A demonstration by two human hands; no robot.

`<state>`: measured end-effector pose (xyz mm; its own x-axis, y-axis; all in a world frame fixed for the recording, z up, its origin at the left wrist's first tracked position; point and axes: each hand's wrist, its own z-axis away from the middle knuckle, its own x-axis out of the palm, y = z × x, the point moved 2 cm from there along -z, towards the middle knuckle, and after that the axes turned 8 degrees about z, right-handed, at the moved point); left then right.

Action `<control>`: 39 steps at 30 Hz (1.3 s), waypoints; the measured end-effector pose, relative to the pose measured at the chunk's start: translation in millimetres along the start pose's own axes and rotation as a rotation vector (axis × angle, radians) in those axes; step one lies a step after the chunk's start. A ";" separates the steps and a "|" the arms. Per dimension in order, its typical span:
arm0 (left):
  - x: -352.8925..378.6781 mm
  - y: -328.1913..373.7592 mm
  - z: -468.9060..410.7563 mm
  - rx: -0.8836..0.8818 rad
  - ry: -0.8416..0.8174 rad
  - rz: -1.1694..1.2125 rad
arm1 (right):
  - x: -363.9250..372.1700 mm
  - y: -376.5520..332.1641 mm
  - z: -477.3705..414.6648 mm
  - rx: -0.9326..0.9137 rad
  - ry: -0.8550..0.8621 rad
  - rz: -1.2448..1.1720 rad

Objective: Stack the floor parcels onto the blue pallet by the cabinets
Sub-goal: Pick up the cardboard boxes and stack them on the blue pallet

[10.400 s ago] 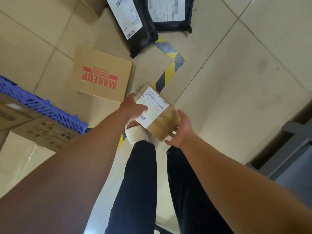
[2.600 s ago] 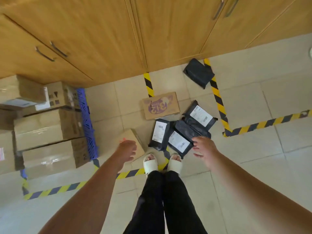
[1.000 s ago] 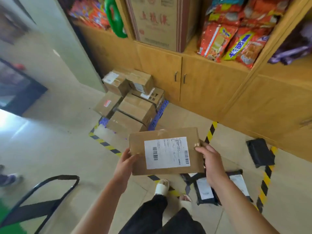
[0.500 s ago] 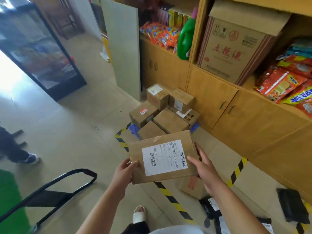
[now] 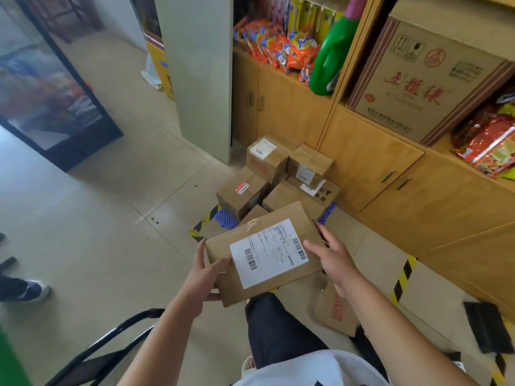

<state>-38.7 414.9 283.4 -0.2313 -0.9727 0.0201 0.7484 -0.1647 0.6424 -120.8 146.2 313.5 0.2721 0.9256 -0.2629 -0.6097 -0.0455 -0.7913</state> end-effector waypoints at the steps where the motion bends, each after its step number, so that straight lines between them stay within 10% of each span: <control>1: -3.2 12.0 -14.5 -0.007 0.005 -0.005 | 6.4 -5.6 -19.0 0.003 0.005 -0.010; 22: -16.2 217.7 -291.2 -0.243 0.234 -0.001 | 91.7 -122.1 -373.3 0.347 -0.106 0.354; 39: 22.3 166.3 -625.7 -0.436 0.312 0.085 | 181.5 -31.3 -675.5 0.399 0.075 0.345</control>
<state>469.6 263.4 -88.6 -0.0134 -0.9770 -0.2128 0.9604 -0.0718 0.2694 450.6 61.8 -82.3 0.0491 0.8520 -0.5213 -0.9049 -0.1830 -0.3843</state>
